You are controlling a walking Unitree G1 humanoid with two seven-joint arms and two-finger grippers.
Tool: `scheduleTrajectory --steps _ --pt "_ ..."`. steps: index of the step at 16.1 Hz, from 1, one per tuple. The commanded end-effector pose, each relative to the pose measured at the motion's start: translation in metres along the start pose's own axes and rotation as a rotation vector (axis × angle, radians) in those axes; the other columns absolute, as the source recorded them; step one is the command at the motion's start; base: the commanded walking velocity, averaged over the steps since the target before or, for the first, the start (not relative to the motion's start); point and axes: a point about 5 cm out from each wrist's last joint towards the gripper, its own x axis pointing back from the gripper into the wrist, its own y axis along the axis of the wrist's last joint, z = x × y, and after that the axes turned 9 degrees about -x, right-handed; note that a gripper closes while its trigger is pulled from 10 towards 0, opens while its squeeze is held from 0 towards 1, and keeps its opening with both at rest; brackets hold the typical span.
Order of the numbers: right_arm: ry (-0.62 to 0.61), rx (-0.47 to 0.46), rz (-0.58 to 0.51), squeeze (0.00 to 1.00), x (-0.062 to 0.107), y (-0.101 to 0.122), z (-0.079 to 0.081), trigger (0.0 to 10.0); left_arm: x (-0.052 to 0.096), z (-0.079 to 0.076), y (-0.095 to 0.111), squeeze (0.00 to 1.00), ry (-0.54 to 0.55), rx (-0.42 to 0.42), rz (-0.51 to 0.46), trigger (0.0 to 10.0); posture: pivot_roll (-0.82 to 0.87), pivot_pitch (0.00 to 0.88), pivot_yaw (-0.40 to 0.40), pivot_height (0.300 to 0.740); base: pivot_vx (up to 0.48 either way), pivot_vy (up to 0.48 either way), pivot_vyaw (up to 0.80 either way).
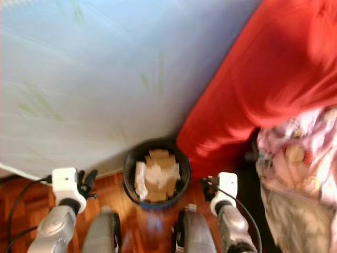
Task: Clean up the room
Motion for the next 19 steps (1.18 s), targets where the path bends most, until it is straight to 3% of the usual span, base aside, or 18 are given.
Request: scheduleTrajectory --steps 1,4,10,15,19 --pt "-0.031 -0.018 0.056 0.0 0.005 -0.016 -0.003 10.0 0.005 0.006 -0.027 0.0 0.013 0.009 0.091 10.0 0.15 0.111 -0.054 0.739 0.0 0.0 0.0" --pt "-0.049 -0.037 0.086 0.0 0.006 -0.023 -0.002 10.0 0.008 0.003 -0.059 0.0 0.005 0.034 0.219 10.0 0.14 0.06 -0.049 0.74 0.0 0.0 0.0" --pt "-0.15 -0.057 0.203 0.0 0.021 -0.049 -0.021 10.0 0.018 -0.01 -0.108 0.0 -0.04 0.032 0.454 10.0 0.12 0.0 -0.048 0.74 0.0 0.0 0.0" --pt "-0.238 -0.057 0.325 0.0 0.044 -0.079 -0.039 10.0 0.035 -0.013 -0.131 0.0 -0.038 0.013 0.593 10.0 0.11 0.0 -0.049 0.74 0.0 0.0 0.0" --pt "-0.302 -0.055 0.377 0.0 0.062 -0.093 -0.059 10.0 0.045 -0.009 -0.139 0.0 -0.031 0.002 0.621 10.0 0.1 0.01 -0.053 0.74 0.0 0.0 0.0"
